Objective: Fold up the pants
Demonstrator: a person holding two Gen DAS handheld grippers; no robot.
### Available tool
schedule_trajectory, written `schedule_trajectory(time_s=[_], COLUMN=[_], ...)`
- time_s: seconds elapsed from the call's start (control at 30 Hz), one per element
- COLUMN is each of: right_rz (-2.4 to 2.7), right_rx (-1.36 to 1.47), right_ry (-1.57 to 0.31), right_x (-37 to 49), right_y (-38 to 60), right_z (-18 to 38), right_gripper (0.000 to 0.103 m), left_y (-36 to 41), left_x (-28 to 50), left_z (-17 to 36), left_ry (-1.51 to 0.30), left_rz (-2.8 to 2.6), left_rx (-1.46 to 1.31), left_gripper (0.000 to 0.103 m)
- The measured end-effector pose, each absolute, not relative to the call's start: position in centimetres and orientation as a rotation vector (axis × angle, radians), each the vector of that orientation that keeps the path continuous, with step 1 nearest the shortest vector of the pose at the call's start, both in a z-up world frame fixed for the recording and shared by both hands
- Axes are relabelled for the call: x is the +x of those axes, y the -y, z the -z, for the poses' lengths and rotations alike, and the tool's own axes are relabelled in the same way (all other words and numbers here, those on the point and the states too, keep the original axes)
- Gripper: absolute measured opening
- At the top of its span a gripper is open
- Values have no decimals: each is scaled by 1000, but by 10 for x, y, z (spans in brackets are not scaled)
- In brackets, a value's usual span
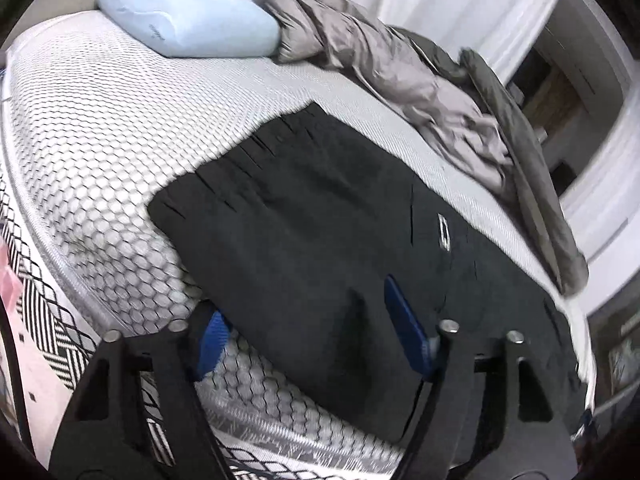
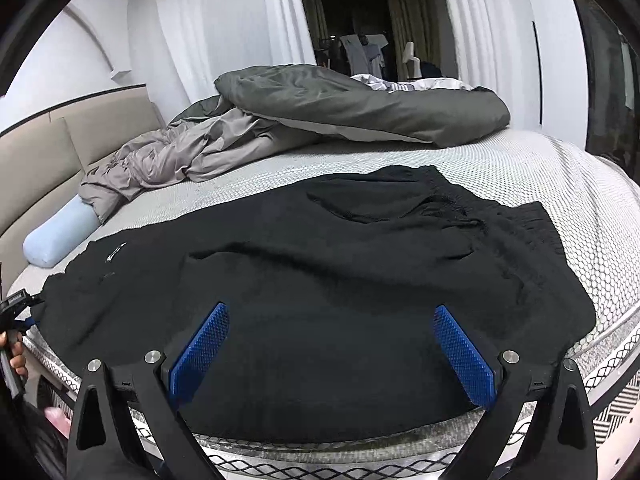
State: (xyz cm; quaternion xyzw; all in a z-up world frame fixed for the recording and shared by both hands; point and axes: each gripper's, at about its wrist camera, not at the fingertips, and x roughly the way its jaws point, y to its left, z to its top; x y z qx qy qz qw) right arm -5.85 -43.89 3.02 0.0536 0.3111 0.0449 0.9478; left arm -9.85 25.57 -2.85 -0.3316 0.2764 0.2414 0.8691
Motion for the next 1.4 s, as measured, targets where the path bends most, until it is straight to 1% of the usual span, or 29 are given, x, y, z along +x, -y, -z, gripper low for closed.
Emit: schedule_trajectory(time_s=[0.03, 0.17, 0.23, 0.33, 0.4, 0.43, 0.47, 0.5, 0.53, 0.57, 0.6, 0.67, 0.8, 0.9, 1.03, 1.13, 1.23, 1.27, 1.3, 1.33, 1.37, 1.4], right_rz=[-70, 59, 96, 79, 41, 13, -13, -21, -16, -13, -12, -1, 2, -10, -22, -79, -128, -114, -71, -25, -4, -3], right_rx=[115, 230, 334, 511, 609, 646, 684, 701, 724, 741, 759, 772, 694, 793, 882, 903, 913, 891, 853, 820, 823, 831], right_ry=[-629, -576, -563, -607, -638, -650, -676, -696, -727, -744, -749, -757, -703, -645, -569, -545, -472, -466, -506, -574, -652, -697], right_x=[-60, -78, -87, -90, -85, -82, -76, -72, -66, -62, -59, -52, -48, -59, -78, -75, -68, -65, -61, -57, -48, -43], right_y=[445, 500, 528, 565, 578, 580, 583, 584, 585, 587, 589, 589, 577, 587, 603, 607, 606, 606, 603, 599, 596, 595], right_z=[-31, -38, -37, -23, -12, -7, 0, 4, 9, 13, 15, 16, 1, 3, 2, -1, -13, -16, -17, -8, 4, 10], right_gripper=[103, 103, 103, 103, 103, 103, 103, 103, 99, 94, 86, 86, 85, 85, 84, 83, 80, 80, 80, 79, 74, 59], left_y=[-254, -250, -256, -264, -270, -272, -273, -274, -275, -275, -276, -275, -268, -267, -274, -275, -274, -275, -275, -275, -275, -276], left_x=[-100, -99, -88, -73, -64, -60, -56, -54, -53, -53, -54, -65, -93, -107, -107, -104, -101, -100, -98, -98, -97, -97], left_z=[23, 16, 22, 33, 36, 36, 37, 37, 38, 36, 34, 28, 16, 18, 27, 24, 23, 23, 24, 25, 26, 27], left_ry=[-554, -532, -571, -606, -587, -584, -586, -590, -586, -575, -560, -523, -473, -479, -509, -502, -503, -507, -514, -520, -528, -533], left_rz=[-515, -460, -433, -396, -384, -383, -384, -393, -404, -408, -401, -395, -383, -378, -381, -390, -397, -400, -404, -406, -408, -408], left_rx=[-671, -664, -699, -756, -801, -808, -808, -803, -797, -792, -790, -767, -714, -691, -744, -740, -733, -731, -728, -727, -728, -731], left_gripper=[51, 50, 50, 50, 46, 36, 22, 15, 5, 2, 1, 0, 0, 0, 0, 0, 0, 0, 0, 0, 0, 0])
